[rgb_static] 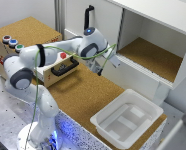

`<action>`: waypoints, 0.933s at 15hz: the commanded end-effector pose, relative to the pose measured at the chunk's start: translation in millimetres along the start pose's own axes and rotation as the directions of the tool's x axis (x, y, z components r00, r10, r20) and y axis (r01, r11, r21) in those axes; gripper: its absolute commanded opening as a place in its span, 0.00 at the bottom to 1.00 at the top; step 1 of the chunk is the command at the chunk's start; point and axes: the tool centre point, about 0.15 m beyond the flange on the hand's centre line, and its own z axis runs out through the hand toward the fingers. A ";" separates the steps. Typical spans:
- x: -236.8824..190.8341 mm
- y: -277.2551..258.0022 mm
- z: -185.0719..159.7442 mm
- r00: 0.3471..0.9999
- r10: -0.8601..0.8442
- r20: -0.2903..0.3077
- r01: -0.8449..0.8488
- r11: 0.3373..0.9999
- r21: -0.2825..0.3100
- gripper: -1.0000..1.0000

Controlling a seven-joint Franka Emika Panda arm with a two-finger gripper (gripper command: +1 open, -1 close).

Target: Place the purple object inside the right cabinet

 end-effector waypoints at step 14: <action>135.2 -15.0 146.6 0.987 -0.123 0.101 0.106 0.982 0.157 1.00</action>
